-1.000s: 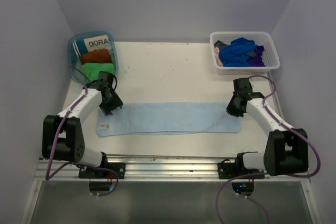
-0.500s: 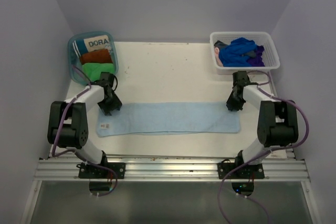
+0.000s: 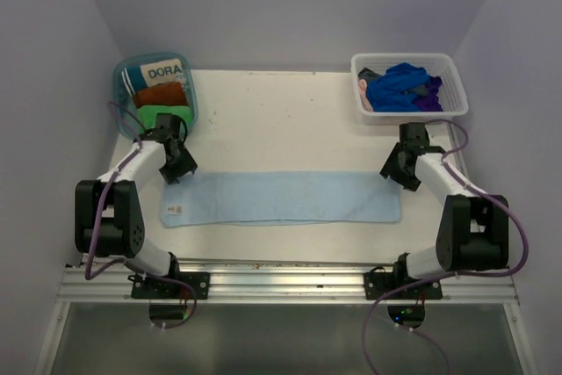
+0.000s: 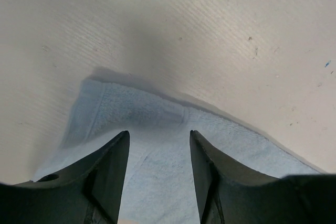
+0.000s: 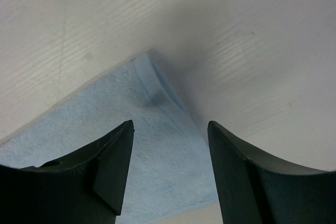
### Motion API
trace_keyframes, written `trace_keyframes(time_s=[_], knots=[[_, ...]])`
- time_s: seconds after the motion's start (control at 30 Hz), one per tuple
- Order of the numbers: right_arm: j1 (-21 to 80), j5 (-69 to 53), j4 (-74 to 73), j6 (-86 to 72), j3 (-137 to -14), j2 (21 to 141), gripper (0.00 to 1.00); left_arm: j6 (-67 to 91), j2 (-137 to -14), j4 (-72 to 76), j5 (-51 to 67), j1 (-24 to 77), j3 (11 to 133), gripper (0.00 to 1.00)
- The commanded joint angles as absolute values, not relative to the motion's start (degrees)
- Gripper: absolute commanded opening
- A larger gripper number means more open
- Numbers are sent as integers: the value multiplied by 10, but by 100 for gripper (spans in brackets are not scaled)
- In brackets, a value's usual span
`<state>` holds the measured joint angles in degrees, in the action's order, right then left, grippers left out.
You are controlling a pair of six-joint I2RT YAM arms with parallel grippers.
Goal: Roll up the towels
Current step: Fold the towel
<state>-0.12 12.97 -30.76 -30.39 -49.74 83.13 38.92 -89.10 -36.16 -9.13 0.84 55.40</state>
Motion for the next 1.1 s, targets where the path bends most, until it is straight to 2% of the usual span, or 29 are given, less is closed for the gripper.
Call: trace_keyframes(time_s=[0.0, 0.27, 0.33, 0.37, 0.47, 0.5, 0.6, 0.63, 0.97, 1.07], knots=[[-22, 141, -325, -300, -472, 828, 63, 367, -867, -364, -89, -16, 563, 54], [-25, 91, -297, -301, -445, 871, 60, 366, -871, -349, -76, -25, 527, 53], [-25, 76, -286, -306, -440, 879, 55, 366, -871, -348, -76, -26, 520, 53], [-25, 68, -273, -308, -438, 887, 47, 366, -872, -347, -74, -27, 518, 53], [-25, 70, -265, -313, -438, 892, 32, 367, -874, -343, -71, -27, 513, 53], [-25, 76, -266, -313, -438, 886, 21, 368, -874, -340, -66, -27, 509, 53], [-25, 95, -274, -321, -433, 852, 3, 374, -879, -324, -52, -25, 491, 52], [-25, 111, -279, -324, -432, 838, 0, 378, -882, -311, -46, -25, 487, 52], [-47, 236, -391, -344, -449, 630, 0, 441, -927, -264, -4, 83, 458, 50], [-47, 249, -422, -339, -480, 599, 0, 462, -932, -251, 11, 121, 454, 50]])
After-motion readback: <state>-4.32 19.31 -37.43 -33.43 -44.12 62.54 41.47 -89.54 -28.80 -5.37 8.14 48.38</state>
